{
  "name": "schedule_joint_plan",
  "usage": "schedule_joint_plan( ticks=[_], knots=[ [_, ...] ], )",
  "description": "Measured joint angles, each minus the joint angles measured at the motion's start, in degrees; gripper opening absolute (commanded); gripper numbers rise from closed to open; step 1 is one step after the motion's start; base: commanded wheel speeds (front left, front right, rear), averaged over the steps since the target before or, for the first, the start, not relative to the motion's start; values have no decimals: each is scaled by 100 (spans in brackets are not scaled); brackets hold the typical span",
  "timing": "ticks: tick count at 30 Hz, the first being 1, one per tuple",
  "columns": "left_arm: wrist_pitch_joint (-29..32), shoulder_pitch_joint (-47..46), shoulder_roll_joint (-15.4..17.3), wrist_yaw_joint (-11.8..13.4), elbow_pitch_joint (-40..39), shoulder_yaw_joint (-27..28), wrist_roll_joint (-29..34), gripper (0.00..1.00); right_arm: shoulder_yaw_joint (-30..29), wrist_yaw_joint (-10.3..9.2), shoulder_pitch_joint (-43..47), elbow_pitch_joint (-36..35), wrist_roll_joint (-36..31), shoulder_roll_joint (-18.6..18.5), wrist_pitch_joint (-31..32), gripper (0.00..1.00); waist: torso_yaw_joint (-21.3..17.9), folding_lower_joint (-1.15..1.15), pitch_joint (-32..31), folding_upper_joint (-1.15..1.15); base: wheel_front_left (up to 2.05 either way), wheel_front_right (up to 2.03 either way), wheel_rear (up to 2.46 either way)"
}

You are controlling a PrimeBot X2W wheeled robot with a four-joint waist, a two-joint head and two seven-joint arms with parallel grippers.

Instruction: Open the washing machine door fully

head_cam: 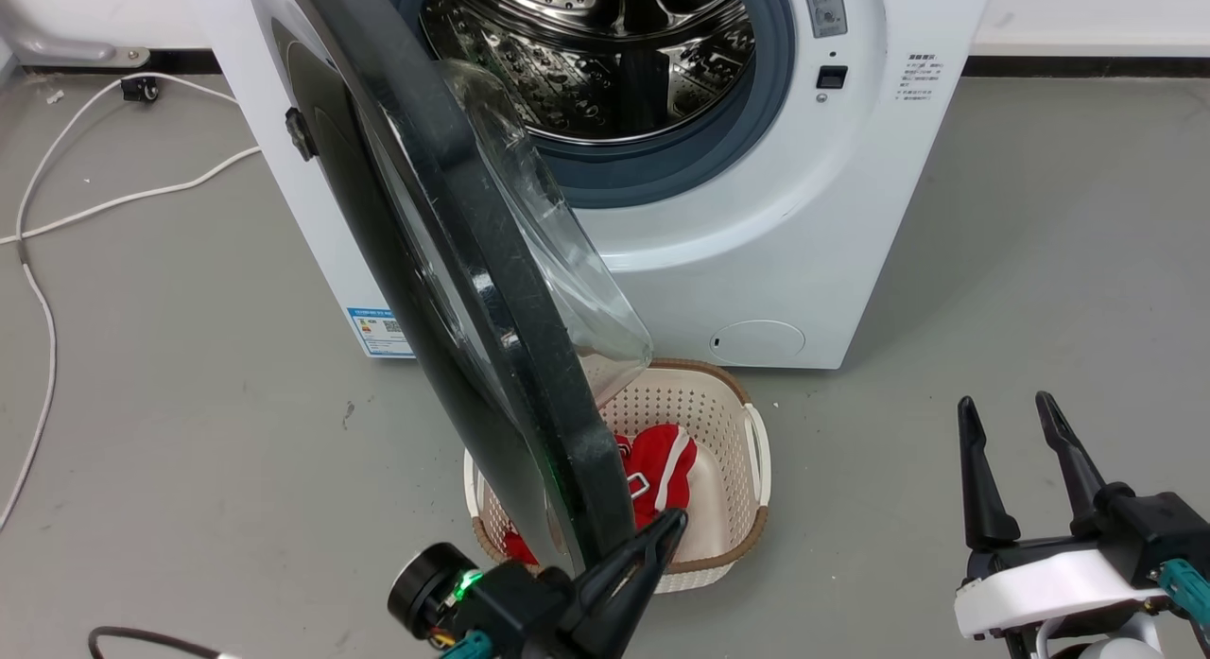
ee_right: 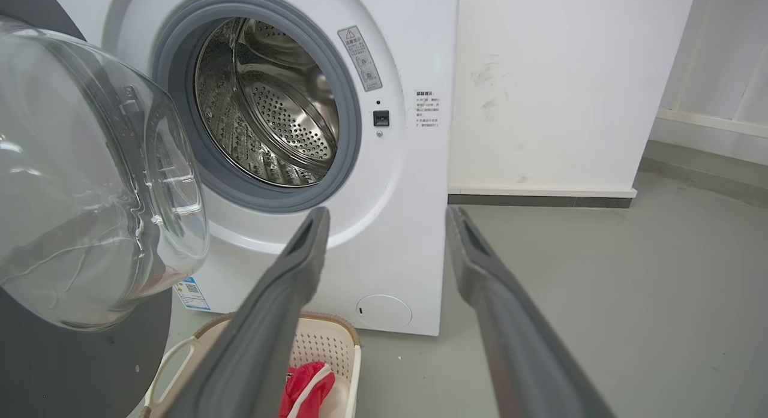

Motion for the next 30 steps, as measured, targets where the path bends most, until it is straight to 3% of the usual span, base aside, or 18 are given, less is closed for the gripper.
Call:
schedule_joint_plan(
  ticks=[11, 23, 30],
  knots=[
    [-680, -565, -410, 126, 1010, 161, 98, 0, 77, 0, -85, 93, 58, 0, 42, 100, -65, 0, 46, 0, 0, 0, 0],
    [-914, -566, -472, 265, 1214, 232, 87, 0, 66, 0, -75, 138, 116, -1, 48, 100, -92, 0, 8, 0, 0, 0, 0],
    [-945, -363, -446, 380, 1099, 246, 23, 0, -69, -1, 7, 116, 130, -1, 99, 100, 163, 0, -14, 0, 0, 0, 0]
  ],
)
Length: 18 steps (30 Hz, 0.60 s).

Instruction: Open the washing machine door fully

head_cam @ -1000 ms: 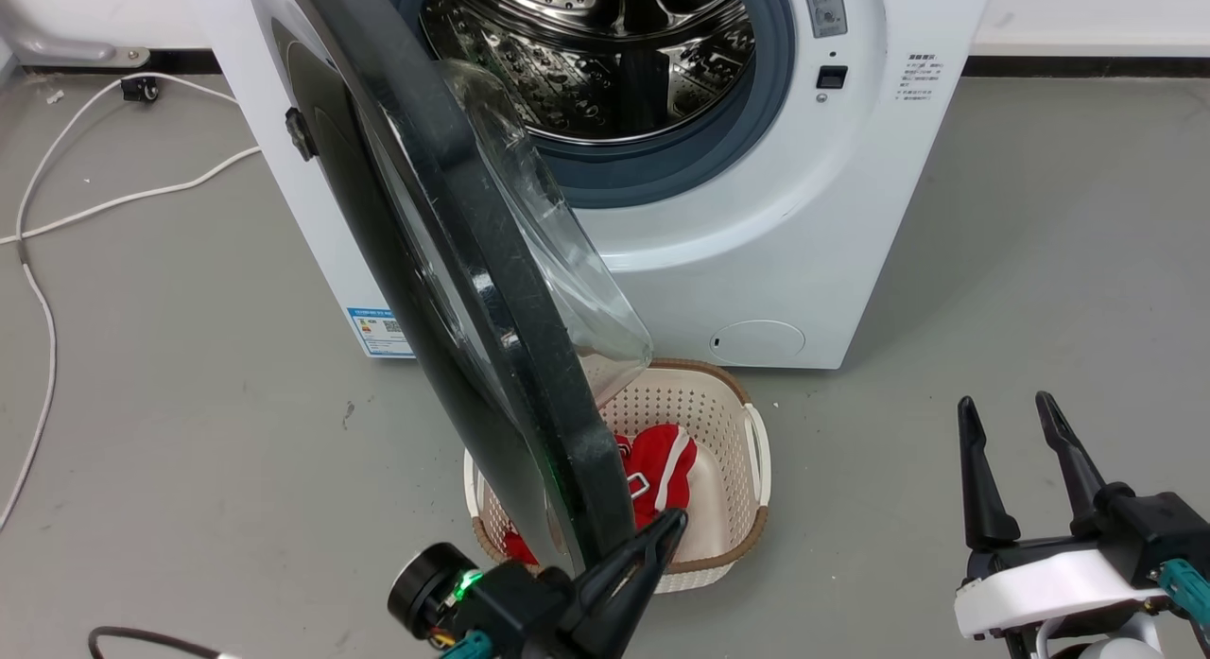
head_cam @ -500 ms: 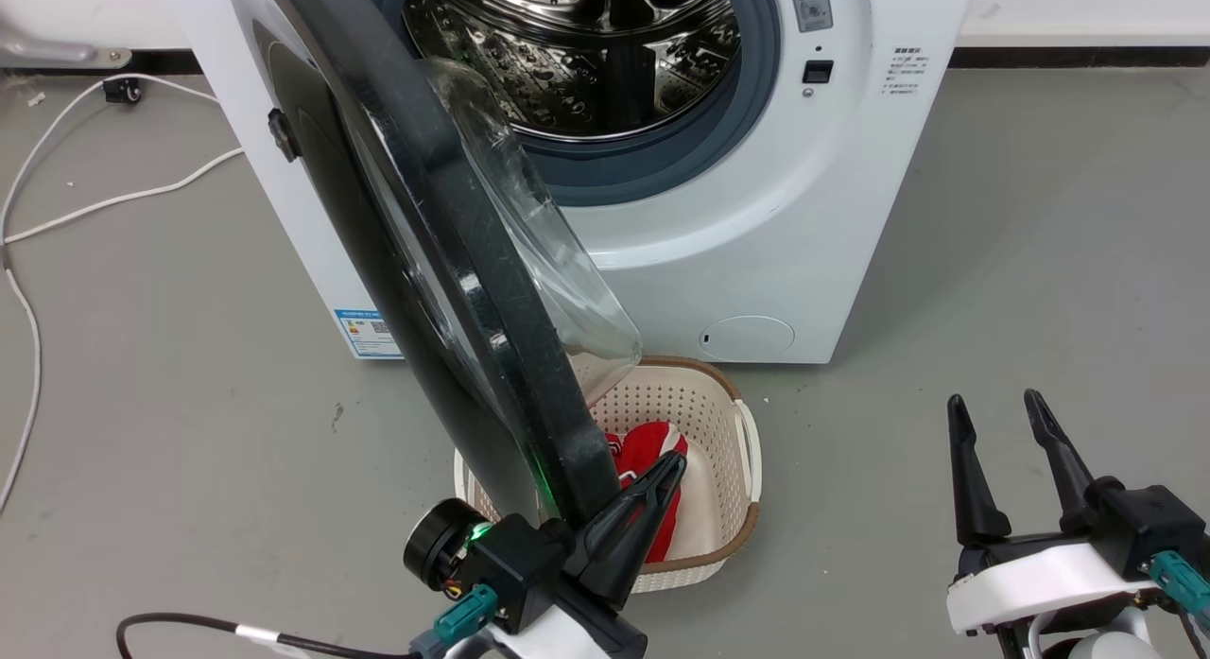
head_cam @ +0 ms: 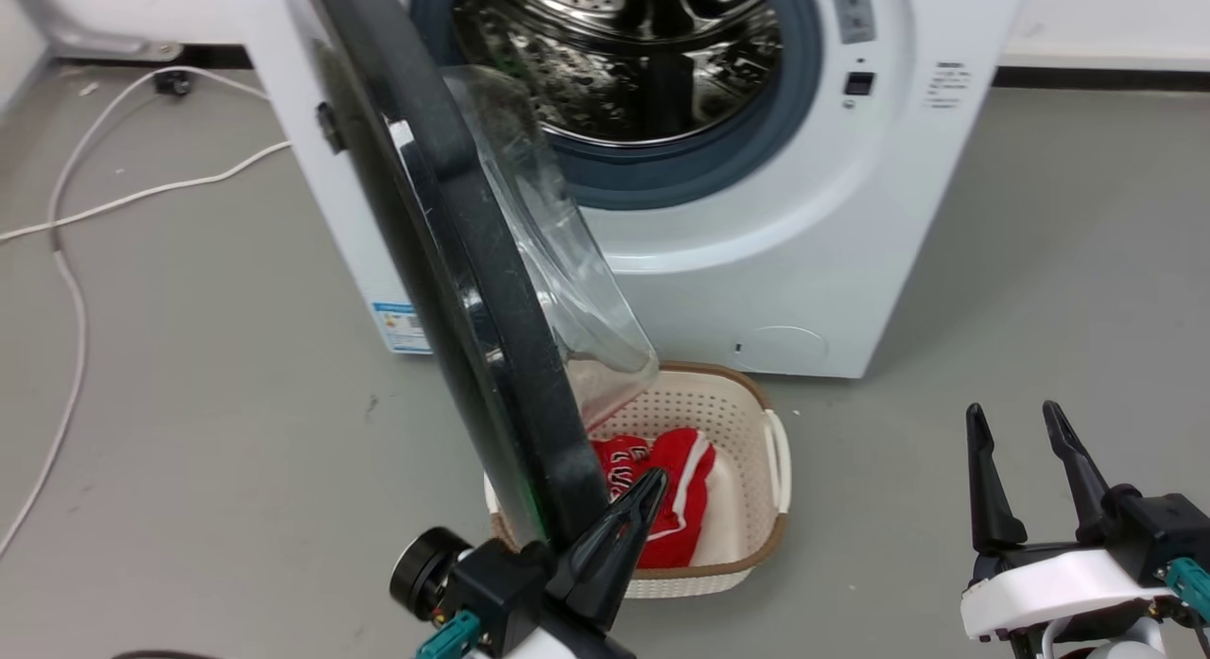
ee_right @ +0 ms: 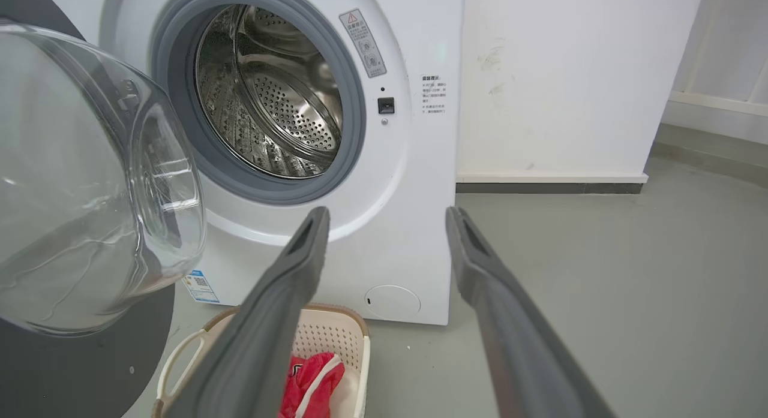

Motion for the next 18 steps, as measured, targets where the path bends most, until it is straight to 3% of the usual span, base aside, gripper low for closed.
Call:
schedule_joint_plan(
  ticks=[18],
  knots=[
    [94, 799, 333, 659, -592, 388, -101, 0, -89, 0, 46, -208, -75, 3, 202, 100, 1324, 0, -66, 0, 0, 0, 0]
  ],
)
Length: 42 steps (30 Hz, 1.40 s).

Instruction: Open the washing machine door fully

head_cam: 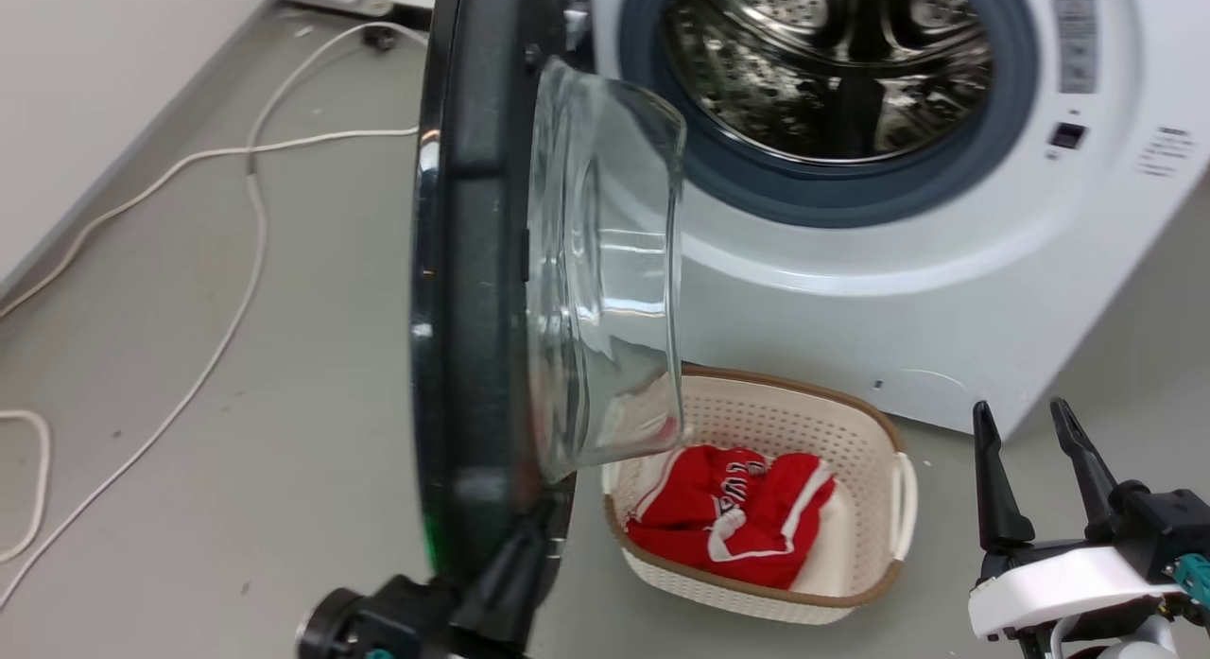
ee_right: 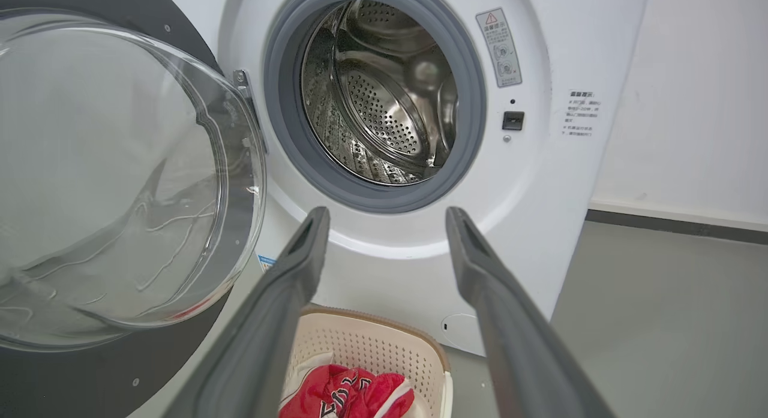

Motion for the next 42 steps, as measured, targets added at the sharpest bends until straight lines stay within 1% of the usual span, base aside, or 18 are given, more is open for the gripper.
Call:
schedule_joint_plan(
  ticks=[1, 2, 6, 9, 16, 20, 25, 26, 28, 30, 31, 35, 37, 38, 42],
  knots=[
    [-32, 47, 64, 107, -15, 143, -5, 0, 8, 0, -1, -8, -1, 0, 26, 100, 144, 0, 8, 0, 0, 0, 0],
    [-44, 57, 101, 163, -15, 208, -8, 0, 3, 1, -2, -9, -1, 0, 26, 100, 209, 0, 13, 0, 0, 0, 0],
    [-113, 66, 192, 325, 32, 524, -71, 0, 18, 1, -2, -12, 0, 0, 51, 100, 420, 1, 26, 0, 0, 0, 0],
    [-185, 52, 326, 408, 131, 759, -86, 0, 24, 0, -3, -16, 0, 1, 70, 100, 502, 1, 34, 0, 0, 0, 0],
    [-359, -159, 554, 549, 527, 1350, -220, 0, 76, 0, -25, -73, -105, 1, 177, 100, 468, 0, 93, 0, 0, 0, 0],
    [-455, -329, 645, 600, 794, 1772, -481, 0, 98, 1, -68, -115, -131, 0, 197, 100, 376, 1, 170, 0, 0, 0, 0],
    [-625, -534, 800, 586, 1199, 2327, -736, 0, 112, 1, -131, -143, -145, 0, 236, 100, 217, 1, 293, 0, 0, 0, 0],
    [-702, -636, 879, 581, 1388, 2653, -825, 0, 109, 1, -154, -144, -142, 1, 235, 100, 131, 1, 375, 0, 0, 0, 0],
    [-736, -703, 943, 515, 1560, 2844, -904, 0, 108, 1, -163, -136, -140, 0, 227, 100, 77, 1, 428, 0, 0, 0, 0],
    [-744, -756, 977, 479, 1641, 2924, -909, 0, 104, 1, -164, -129, -132, 0, 226, 100, 54, 1, 452, 0, 0, 0, 0],
    [-755, -843, 1036, 410, 1822, 3086, -953, 0, 104, 1, -183, -124, -132, 0, 215, 100, 9, 1, 496, 0, 0, 0, 0],
    [-762, -1064, 1149, 269, 2224, 3307, -948, 0, 97, 0, -267, -105, -109, 0, 191, 100, -52, 0, 593, 0, 0, 0, 0],
    [-762, -1189, 1167, 191, 2399, 3444, -936, 0, 98, 1, -286, -98, -101, 0, 185, 100, -73, 1, 633, 0, 0, 0, 0],
    [-762, -1189, 1167, 191, 2399, 3444, -936, 0, 98, 1, -286, -98, -101, 0, 185, 100, -73, 1, 633, 0, 0, 0, 0],
    [-762, -1415, 1215, 16, 2713, 3755, -859, 0, 100, 1, -336, -56, -99, 0, 169, 100, -102, 1, 672, 0, 0, 0, 0]
  ],
)
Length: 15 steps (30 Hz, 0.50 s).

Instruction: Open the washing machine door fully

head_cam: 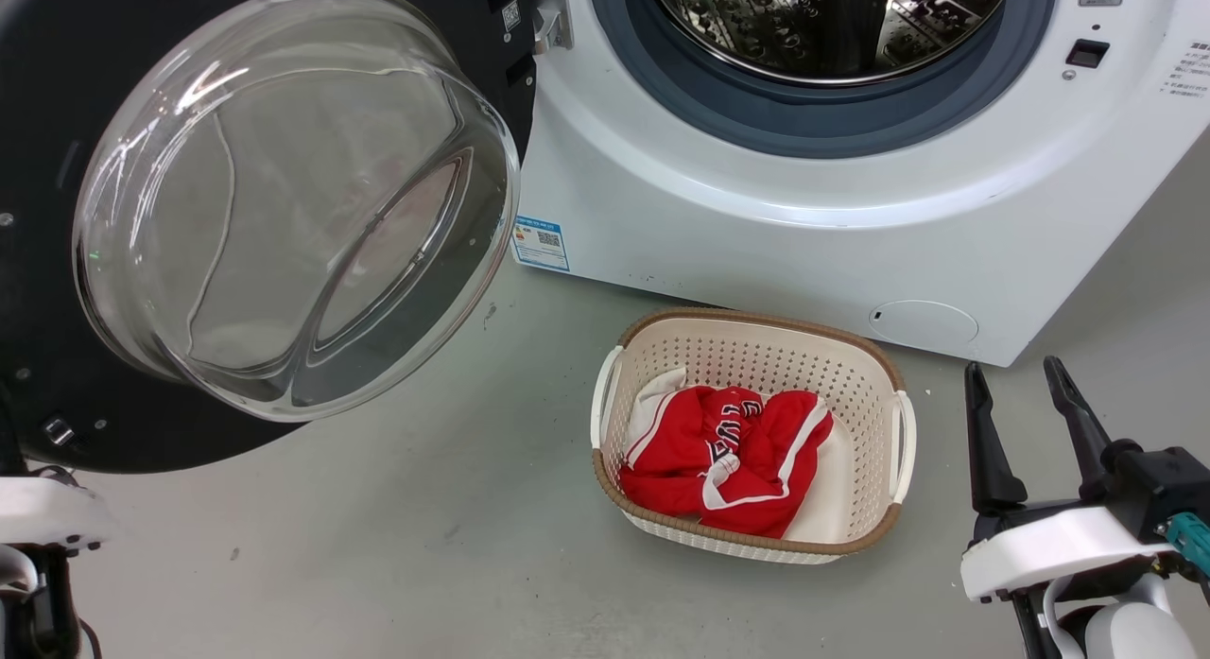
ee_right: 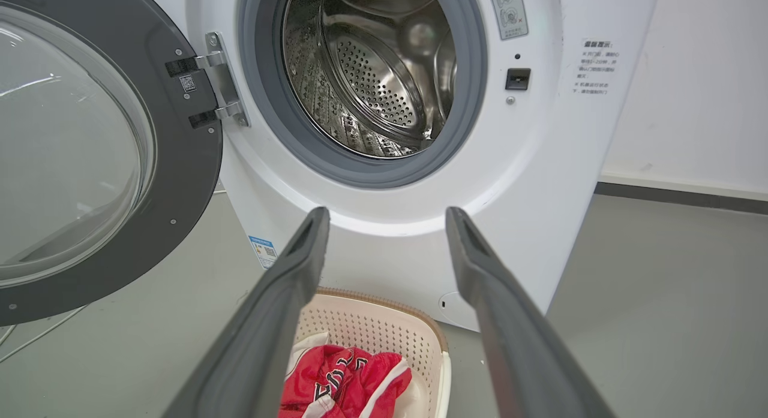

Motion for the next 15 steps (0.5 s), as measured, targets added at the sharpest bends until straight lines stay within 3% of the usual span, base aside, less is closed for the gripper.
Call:
schedule_joint_plan(
  ticks=[5, 15],
  knots=[
    [-10, -110, -116, -158, 112, 138, 300, 0, -27, -1, -26, 42, -47, 0, -11, 100, 22, 0, -19, 0, 0, 0, 0],
    [-16, 600, -999, -366, -725, 481, 867, 0, 27, 0, 72, 140, -42, 1, -63, 100, -61, 0, -352, 0, 0, 0, 0]
  ],
)
